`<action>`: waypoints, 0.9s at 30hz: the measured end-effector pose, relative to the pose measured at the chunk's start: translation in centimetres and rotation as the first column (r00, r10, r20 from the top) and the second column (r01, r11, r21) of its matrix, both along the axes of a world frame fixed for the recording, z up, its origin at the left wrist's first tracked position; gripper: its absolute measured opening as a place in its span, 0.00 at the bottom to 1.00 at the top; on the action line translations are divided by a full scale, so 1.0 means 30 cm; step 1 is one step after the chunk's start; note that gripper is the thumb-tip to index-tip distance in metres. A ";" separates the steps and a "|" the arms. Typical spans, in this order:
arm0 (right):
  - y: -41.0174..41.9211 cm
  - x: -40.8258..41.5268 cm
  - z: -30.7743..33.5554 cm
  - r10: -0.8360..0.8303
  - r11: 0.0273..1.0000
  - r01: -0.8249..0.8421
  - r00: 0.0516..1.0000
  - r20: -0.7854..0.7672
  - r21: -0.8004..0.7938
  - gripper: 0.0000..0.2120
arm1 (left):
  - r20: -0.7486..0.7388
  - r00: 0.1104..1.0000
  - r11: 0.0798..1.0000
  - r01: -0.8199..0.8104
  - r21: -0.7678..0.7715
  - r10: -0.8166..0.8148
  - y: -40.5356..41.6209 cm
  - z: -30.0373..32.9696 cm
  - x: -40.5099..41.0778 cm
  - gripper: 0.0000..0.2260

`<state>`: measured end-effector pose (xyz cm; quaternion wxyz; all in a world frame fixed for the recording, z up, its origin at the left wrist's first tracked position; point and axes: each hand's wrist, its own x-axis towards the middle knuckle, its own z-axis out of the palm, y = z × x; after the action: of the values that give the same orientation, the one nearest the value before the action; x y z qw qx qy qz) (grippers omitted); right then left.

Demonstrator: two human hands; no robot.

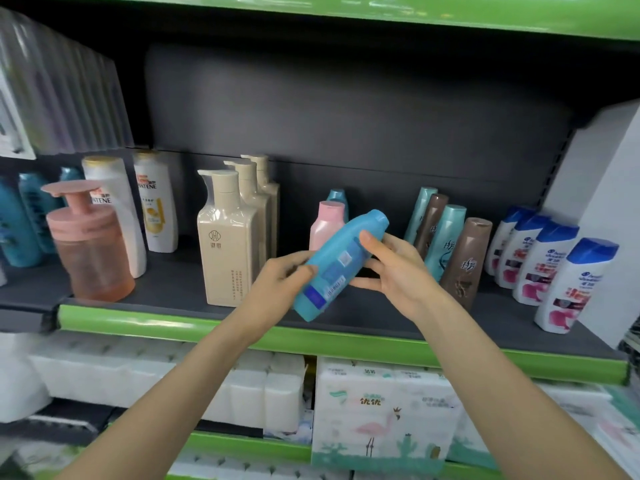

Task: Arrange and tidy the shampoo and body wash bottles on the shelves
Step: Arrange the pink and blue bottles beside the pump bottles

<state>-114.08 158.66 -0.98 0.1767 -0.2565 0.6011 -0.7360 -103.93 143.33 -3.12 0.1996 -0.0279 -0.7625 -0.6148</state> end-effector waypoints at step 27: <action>0.004 0.022 0.015 -0.027 0.975 0.061 0.987 0.159 -0.215 0.12 | 0.126 0.991 0.965 -0.067 0.252 0.036 -0.080 -0.008 0.072 0.12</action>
<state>-113.41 158.78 -0.53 0.1772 -0.2032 0.5065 -0.8190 -101.77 140.92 -3.36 0.1712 0.0552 -0.6880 -0.7030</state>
